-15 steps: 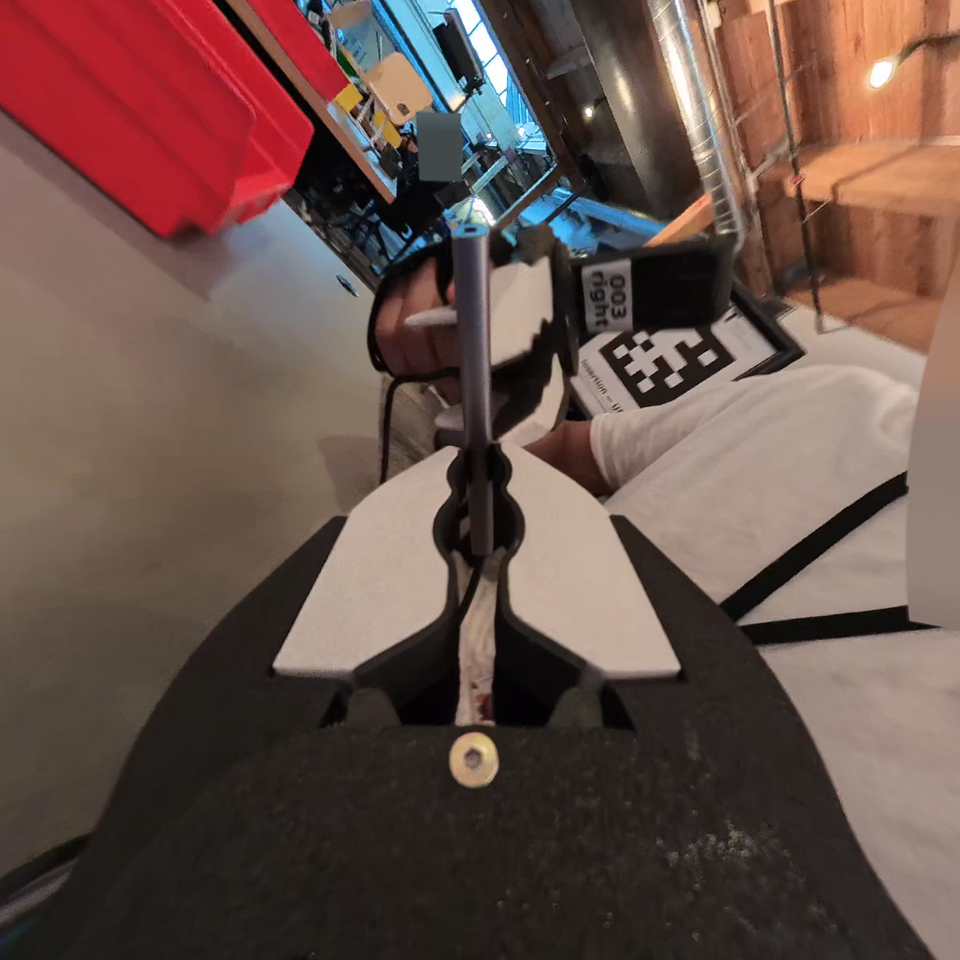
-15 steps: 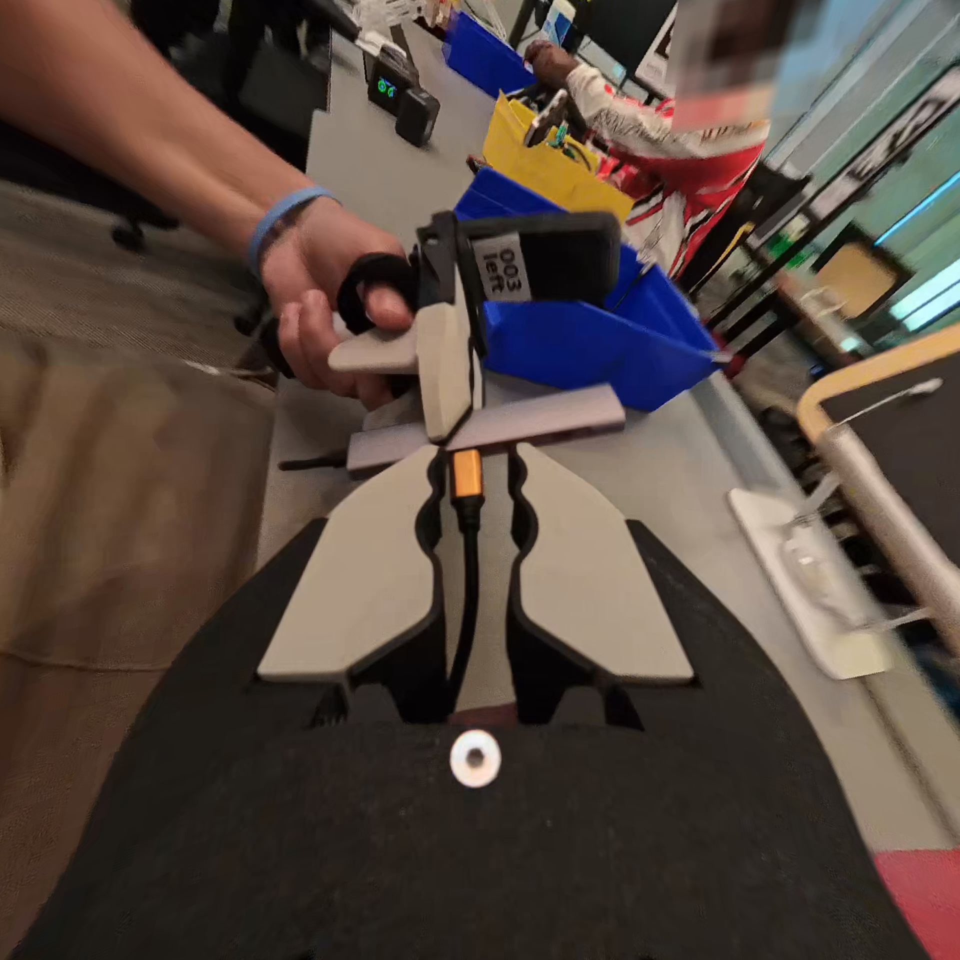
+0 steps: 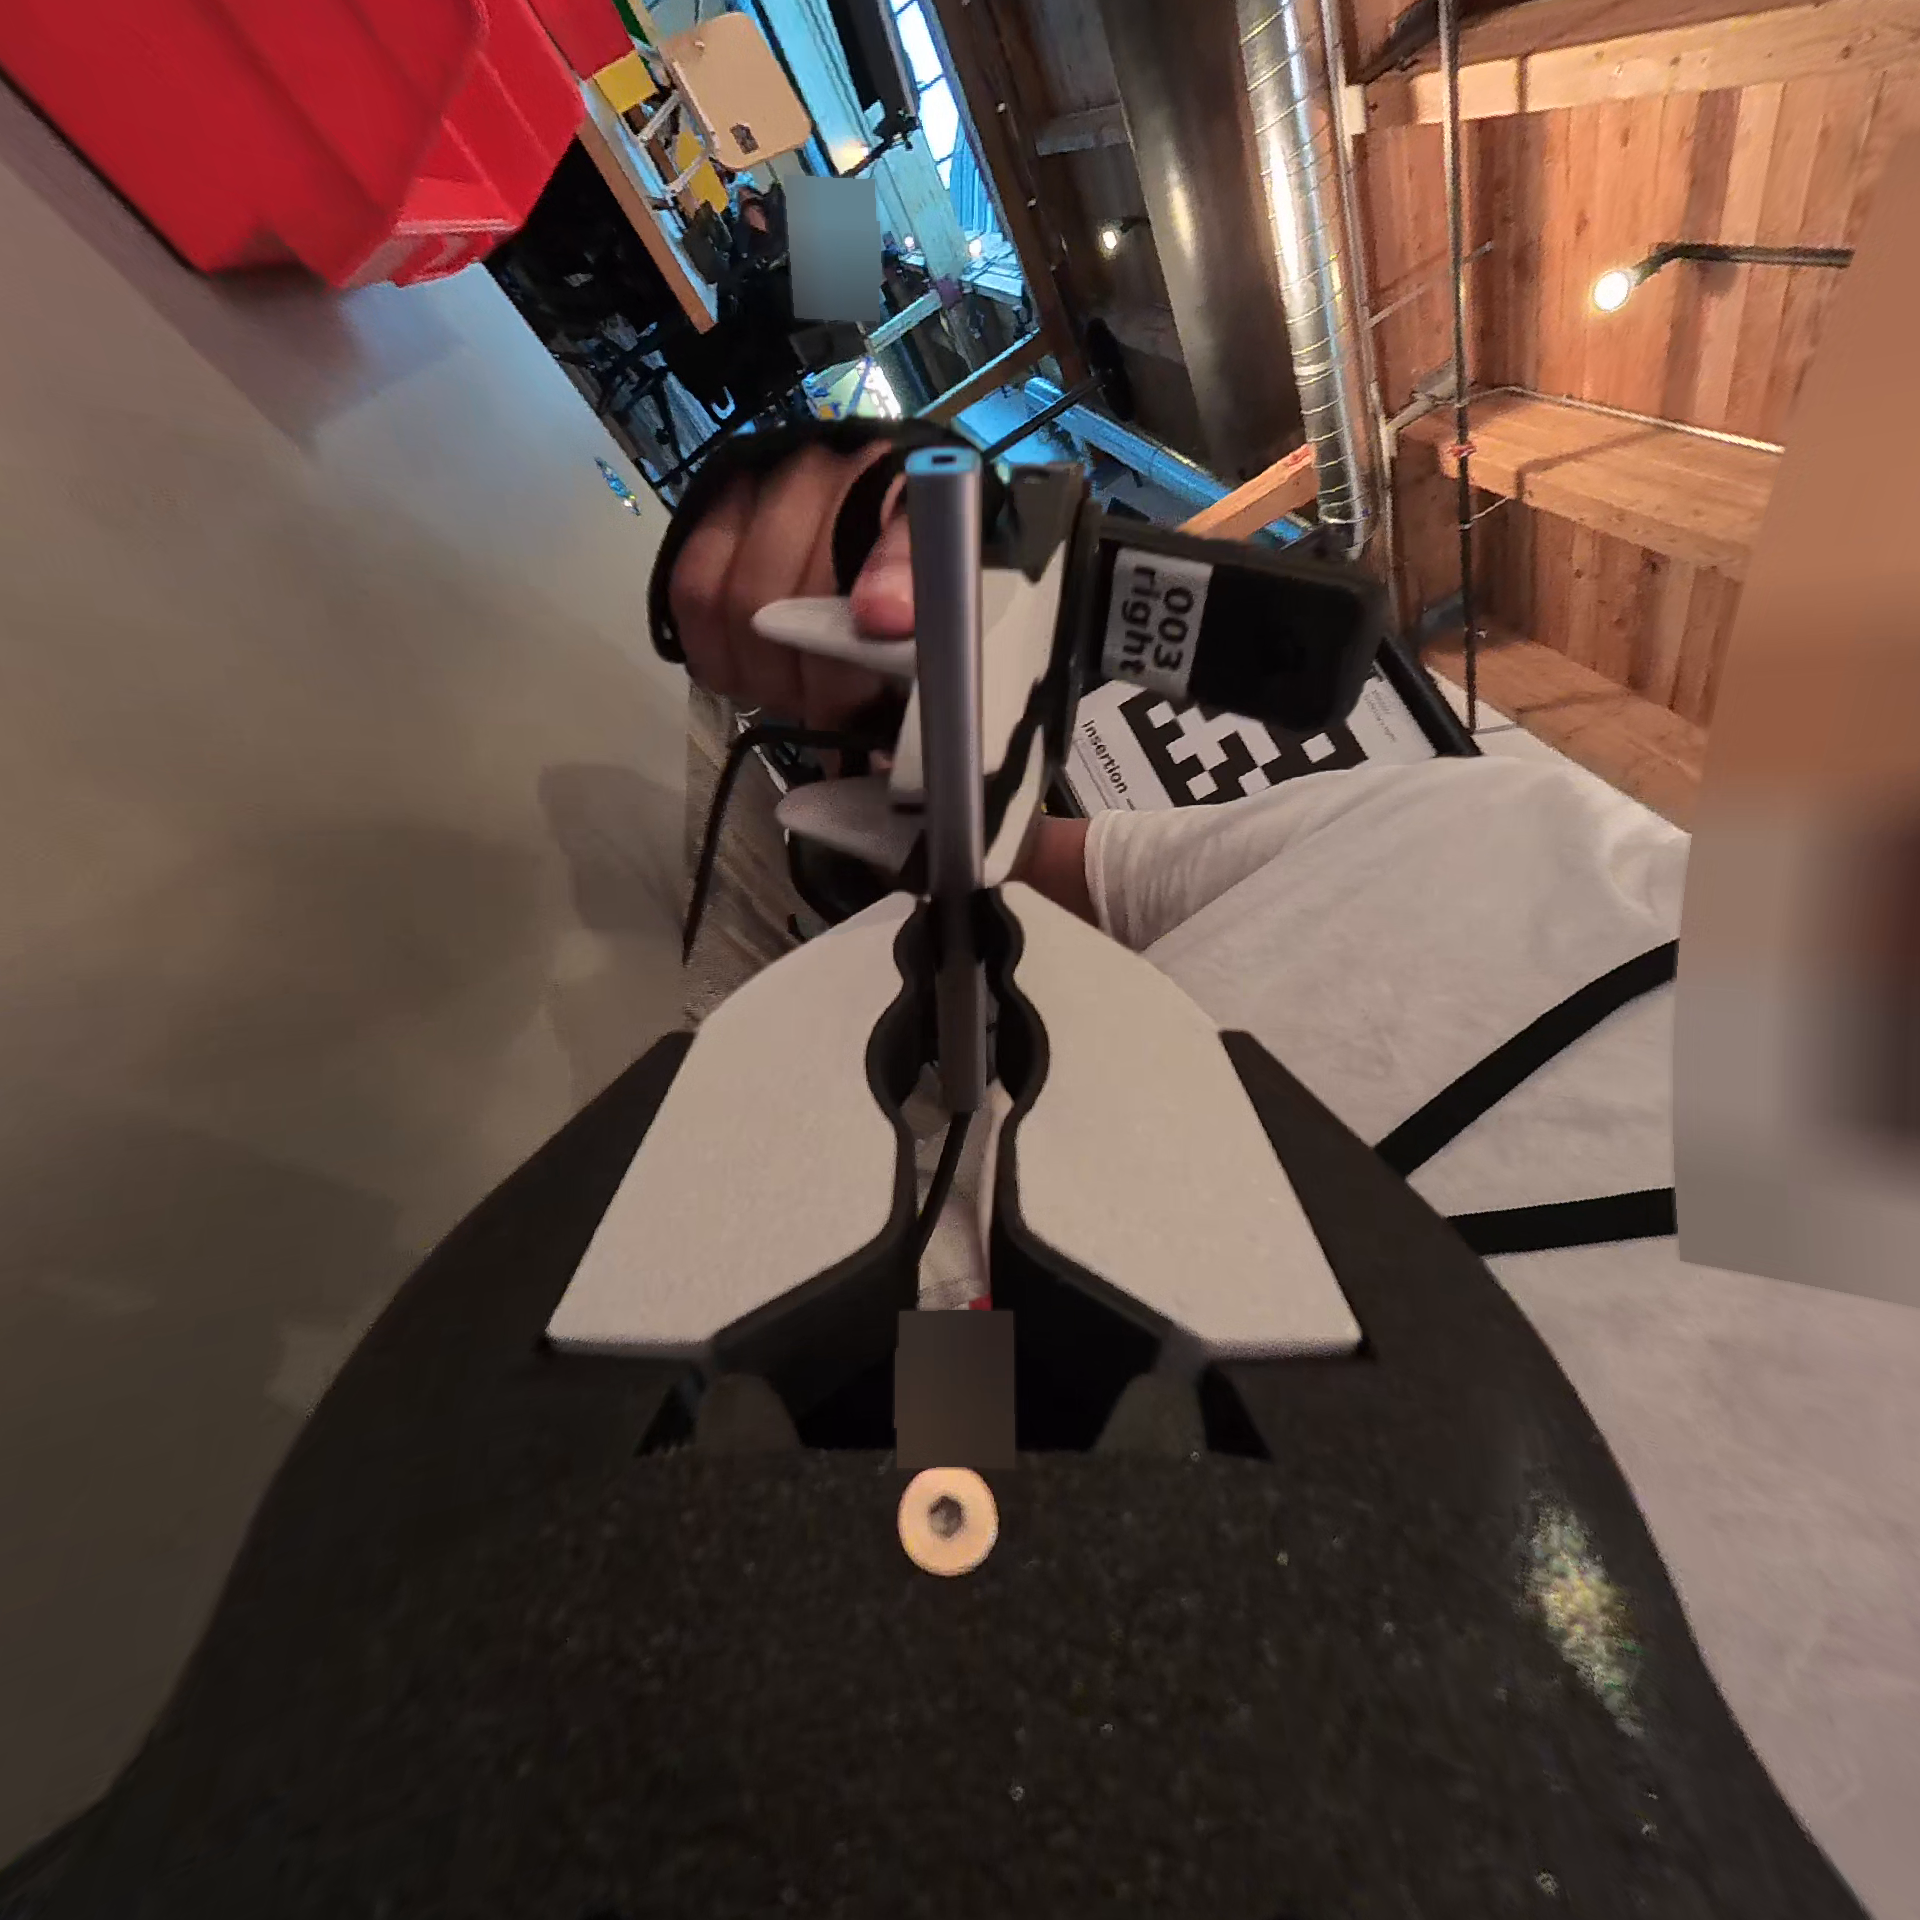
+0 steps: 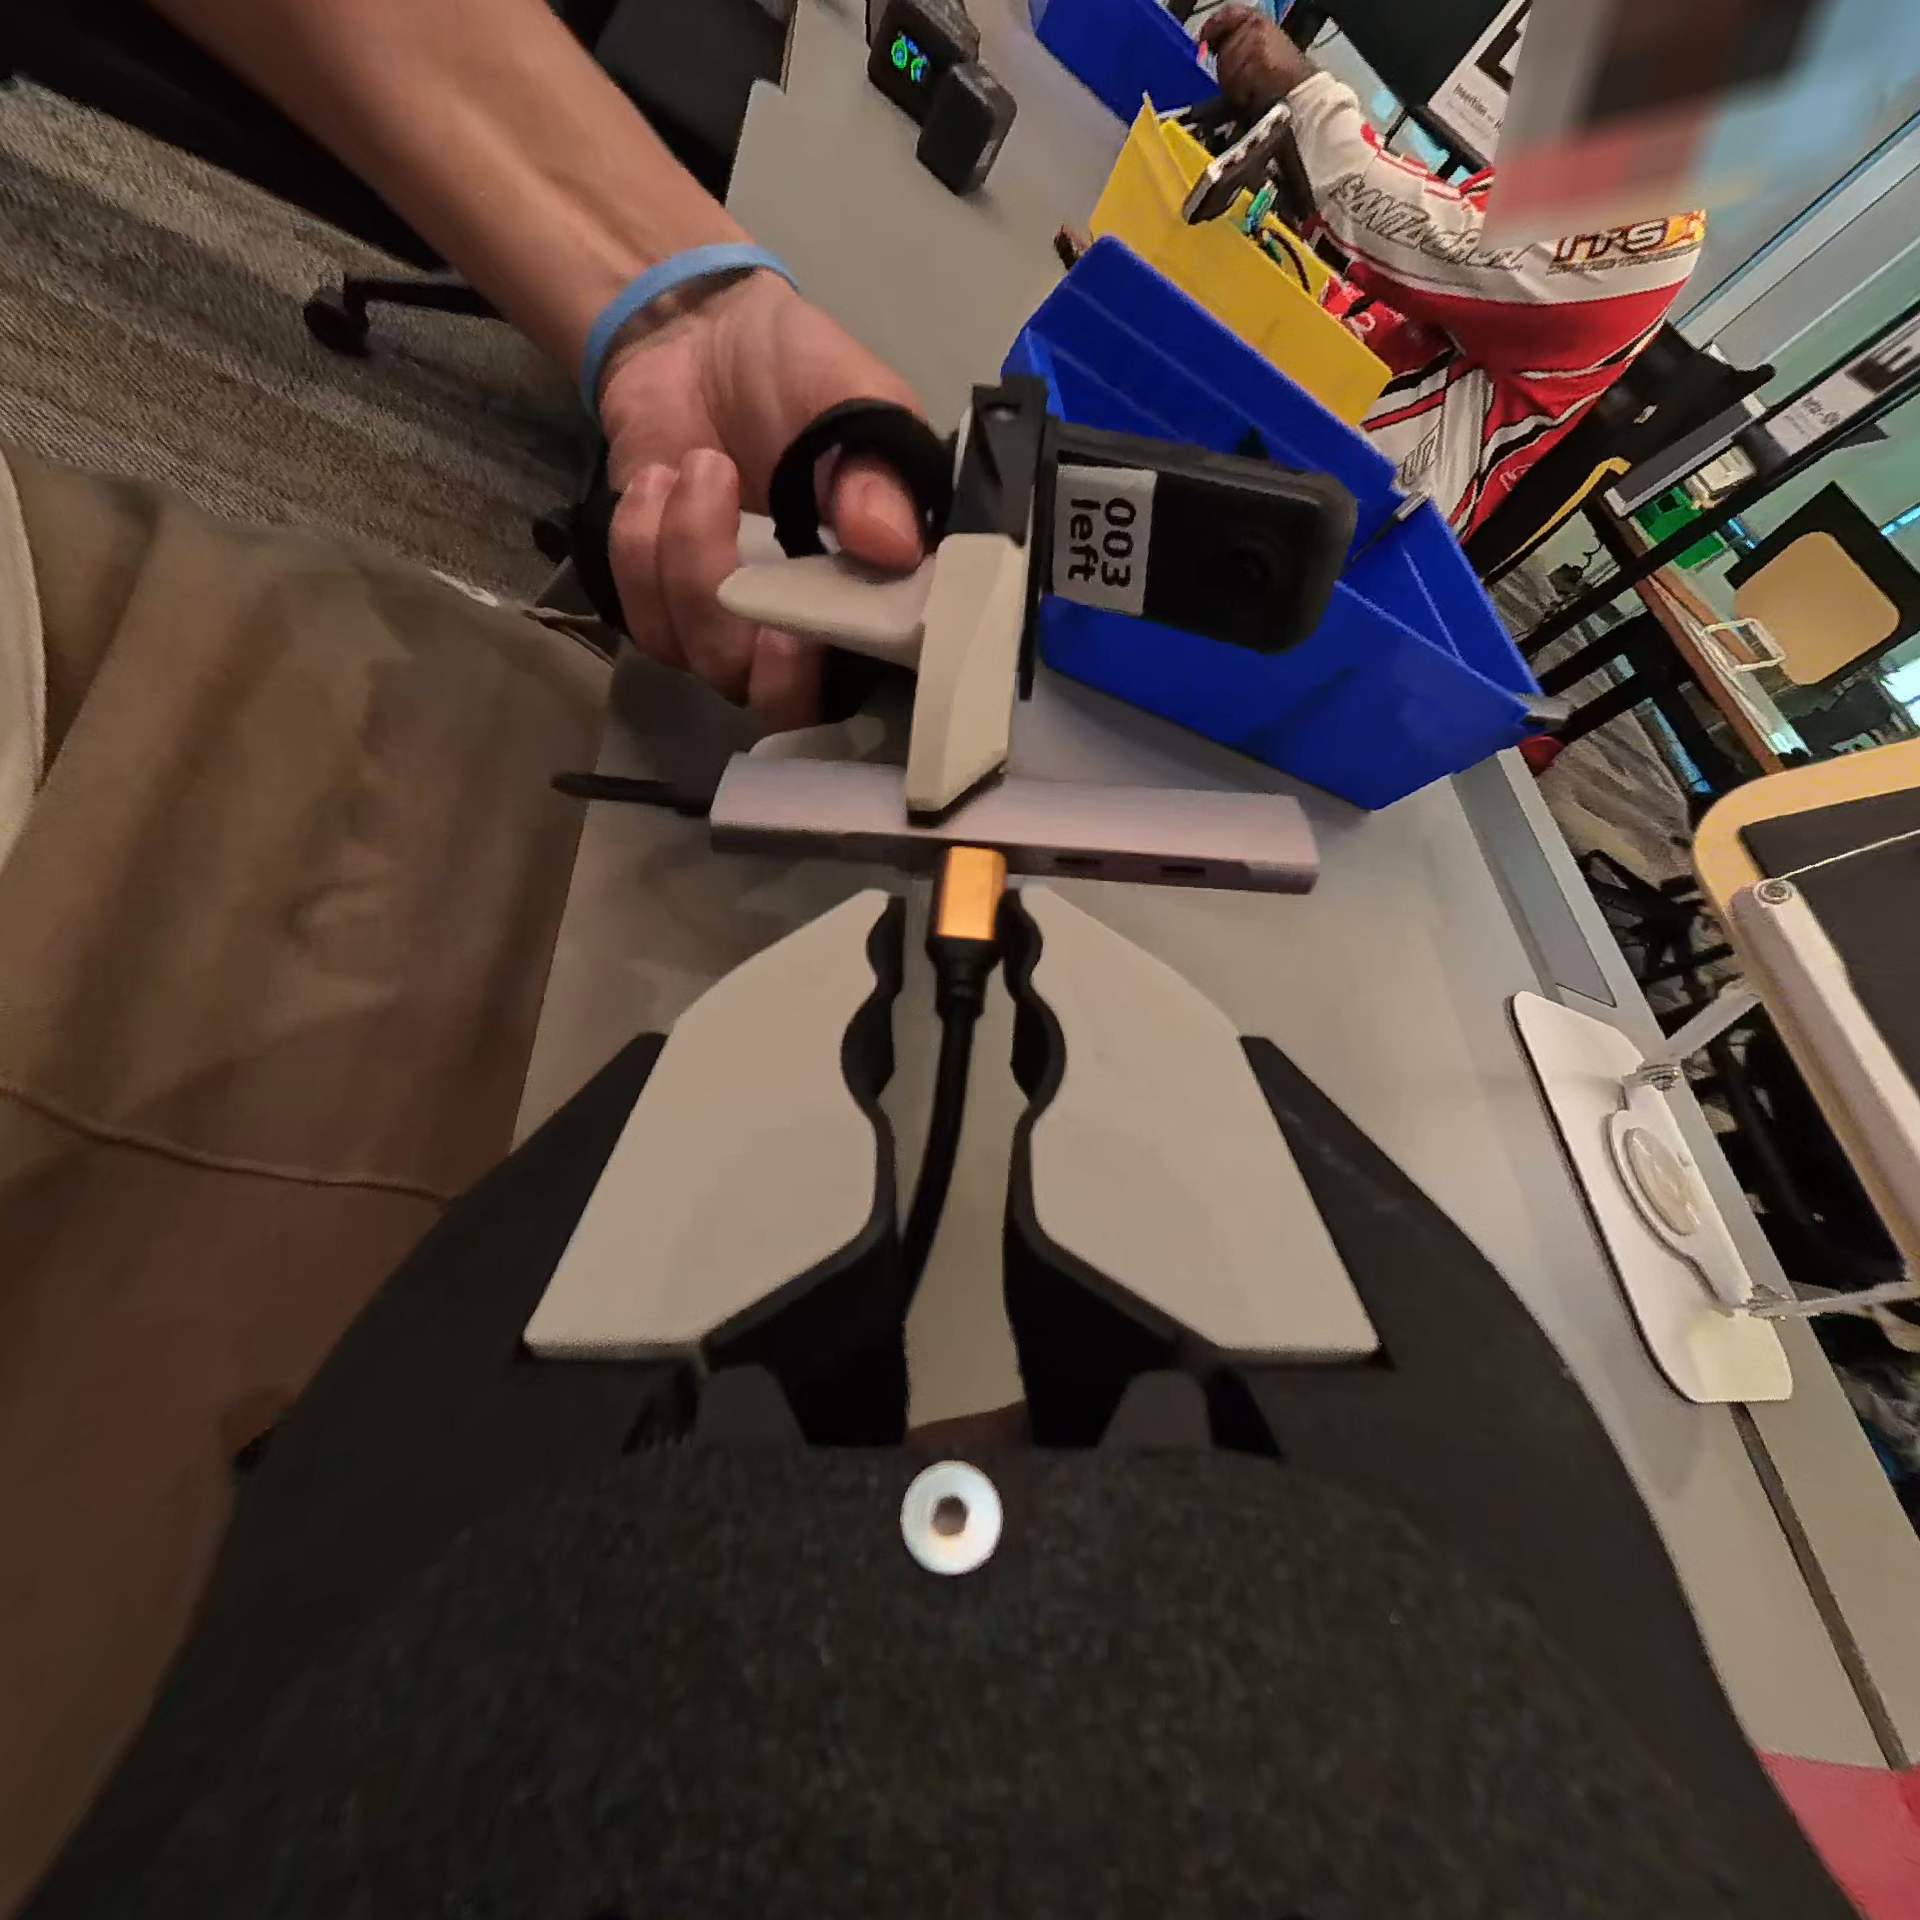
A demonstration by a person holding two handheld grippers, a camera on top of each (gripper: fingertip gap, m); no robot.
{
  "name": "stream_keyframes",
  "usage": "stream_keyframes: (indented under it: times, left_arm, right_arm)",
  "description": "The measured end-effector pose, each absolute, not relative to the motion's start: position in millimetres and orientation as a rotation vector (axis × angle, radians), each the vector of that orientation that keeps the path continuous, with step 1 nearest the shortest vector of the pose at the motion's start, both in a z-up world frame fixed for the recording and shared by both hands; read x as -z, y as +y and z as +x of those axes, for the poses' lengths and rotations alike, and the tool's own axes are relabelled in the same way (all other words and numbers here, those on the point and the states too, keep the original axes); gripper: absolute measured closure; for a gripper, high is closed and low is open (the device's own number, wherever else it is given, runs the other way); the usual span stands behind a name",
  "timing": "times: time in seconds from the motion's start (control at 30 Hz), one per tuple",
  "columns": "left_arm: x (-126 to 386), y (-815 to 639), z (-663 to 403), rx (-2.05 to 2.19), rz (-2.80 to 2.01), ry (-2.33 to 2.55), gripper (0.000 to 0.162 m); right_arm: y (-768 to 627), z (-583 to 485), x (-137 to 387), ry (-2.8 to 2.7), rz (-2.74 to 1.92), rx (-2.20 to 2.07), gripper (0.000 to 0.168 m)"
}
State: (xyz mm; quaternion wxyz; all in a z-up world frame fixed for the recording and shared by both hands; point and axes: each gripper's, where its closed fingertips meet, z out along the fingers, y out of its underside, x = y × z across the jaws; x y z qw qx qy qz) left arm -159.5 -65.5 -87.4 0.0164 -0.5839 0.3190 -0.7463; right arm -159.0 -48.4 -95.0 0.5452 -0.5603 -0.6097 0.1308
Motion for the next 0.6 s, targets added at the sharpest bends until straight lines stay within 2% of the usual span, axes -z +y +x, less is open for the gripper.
stream_keyframes:
  times: [0.07,0.6]
  left_arm:
    - [89,-68,-158,2.319,-1.817,1.018,0.153]
    - [86,-58,-165,2.315,-1.798,1.018,0.153]
  right_arm:
    - [-48,-159,95,-1.443,-1.298,-0.272,0.156]
    - [-46,-159,90,-1.382,-1.291,-0.366,0.156]
